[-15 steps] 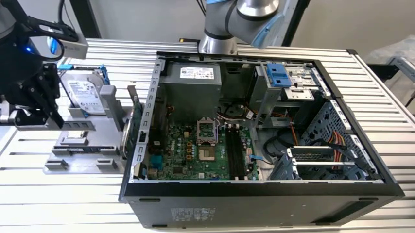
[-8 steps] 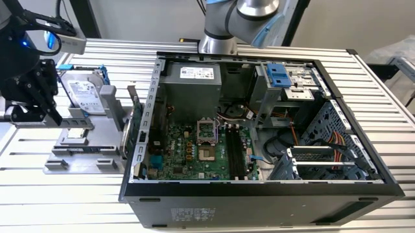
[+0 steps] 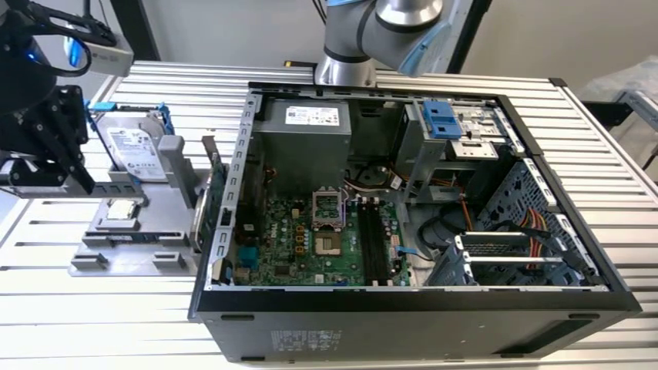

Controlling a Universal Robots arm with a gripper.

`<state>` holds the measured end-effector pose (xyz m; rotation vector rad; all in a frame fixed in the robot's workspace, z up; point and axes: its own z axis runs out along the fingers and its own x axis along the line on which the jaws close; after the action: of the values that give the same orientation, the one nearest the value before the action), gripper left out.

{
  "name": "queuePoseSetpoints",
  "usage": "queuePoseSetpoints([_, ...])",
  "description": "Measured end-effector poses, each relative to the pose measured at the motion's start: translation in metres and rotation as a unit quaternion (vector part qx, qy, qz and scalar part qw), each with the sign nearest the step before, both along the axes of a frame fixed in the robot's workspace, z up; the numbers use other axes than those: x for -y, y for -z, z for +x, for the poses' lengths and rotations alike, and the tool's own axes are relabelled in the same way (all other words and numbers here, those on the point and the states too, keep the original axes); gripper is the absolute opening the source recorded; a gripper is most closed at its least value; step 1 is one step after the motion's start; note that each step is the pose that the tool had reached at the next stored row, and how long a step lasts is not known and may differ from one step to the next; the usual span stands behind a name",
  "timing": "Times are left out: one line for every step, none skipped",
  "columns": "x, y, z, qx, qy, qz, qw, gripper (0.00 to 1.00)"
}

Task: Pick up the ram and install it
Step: 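Pick up the ram and move it above insertion slot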

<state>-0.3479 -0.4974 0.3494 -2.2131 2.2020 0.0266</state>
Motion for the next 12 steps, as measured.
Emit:
queuePoseSetpoints([0.0000,-0.0010,0.0000,0.0000,0.000,0.0000,1.0000,0.00])
queuePoseSetpoints([0.0000,-0.0022,0.0000,0.0000,0.000,0.0000,1.0000,0.00])
queuePoseSetpoints([0.0000,-0.0033,0.0000,0.0000,0.000,0.0000,1.0000,0.00])
queuePoseSetpoints([0.0000,-0.0044,0.0000,0.0000,0.000,0.0000,1.0000,0.00])
queuePoseSetpoints([0.0000,-0.0056,0.0000,0.0000,0.000,0.0000,1.0000,0.00])
queuePoseSetpoints([0.0000,-0.0066,0.0000,0.0000,0.000,0.0000,1.0000,0.00])
queuePoseSetpoints([0.0000,-0.0078,0.0000,0.0000,0.000,0.0000,1.0000,0.00])
queuePoseSetpoints([0.0000,-0.0089,0.0000,0.0000,0.000,0.0000,1.0000,0.00])
queuePoseSetpoints([0.0000,-0.0100,0.0000,-0.0001,0.000,-0.0001,1.0000,0.00])
queuePoseSetpoints([0.0000,-0.0112,0.0000,0.0000,0.000,0.0000,1.0000,0.00])
queuePoseSetpoints([0.0000,-0.0122,0.0000,0.0000,0.000,0.0000,1.0000,0.00])
queuePoseSetpoints([0.0000,-0.0133,0.0000,0.0000,0.000,0.0000,1.0000,0.00])
